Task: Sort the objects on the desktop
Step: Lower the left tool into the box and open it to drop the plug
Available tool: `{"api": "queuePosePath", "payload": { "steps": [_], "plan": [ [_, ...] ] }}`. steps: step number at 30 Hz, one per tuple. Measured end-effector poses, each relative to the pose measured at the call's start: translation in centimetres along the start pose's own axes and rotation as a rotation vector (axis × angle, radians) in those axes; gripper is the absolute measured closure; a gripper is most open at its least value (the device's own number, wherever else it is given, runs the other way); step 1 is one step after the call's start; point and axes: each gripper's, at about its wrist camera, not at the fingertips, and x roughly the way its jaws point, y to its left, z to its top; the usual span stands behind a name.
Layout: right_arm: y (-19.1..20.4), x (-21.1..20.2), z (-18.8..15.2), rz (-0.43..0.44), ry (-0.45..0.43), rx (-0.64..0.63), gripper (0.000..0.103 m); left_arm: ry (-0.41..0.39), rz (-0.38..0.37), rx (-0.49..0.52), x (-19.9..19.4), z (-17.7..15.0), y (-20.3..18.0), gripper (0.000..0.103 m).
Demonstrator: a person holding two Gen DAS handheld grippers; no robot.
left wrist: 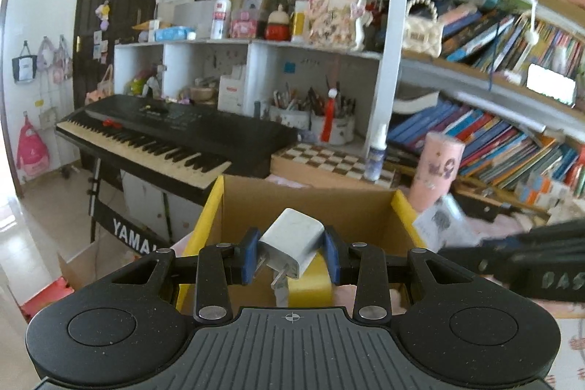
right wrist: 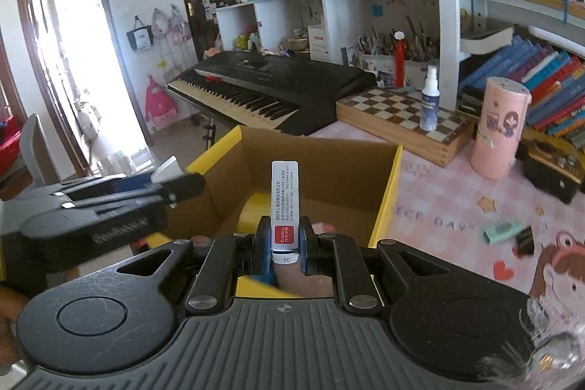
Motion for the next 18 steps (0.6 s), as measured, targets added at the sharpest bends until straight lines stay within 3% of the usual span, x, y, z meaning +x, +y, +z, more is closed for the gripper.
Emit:
{"api": "queuePosePath", "payload": {
  "steps": [18],
  "plan": [
    [-2.0, 6.1, 1.5, 0.075, 0.091, -0.124, 0.090, 0.195, 0.063, 0.048, 5.3, -2.3, -0.7, 0.068]
  ]
}}
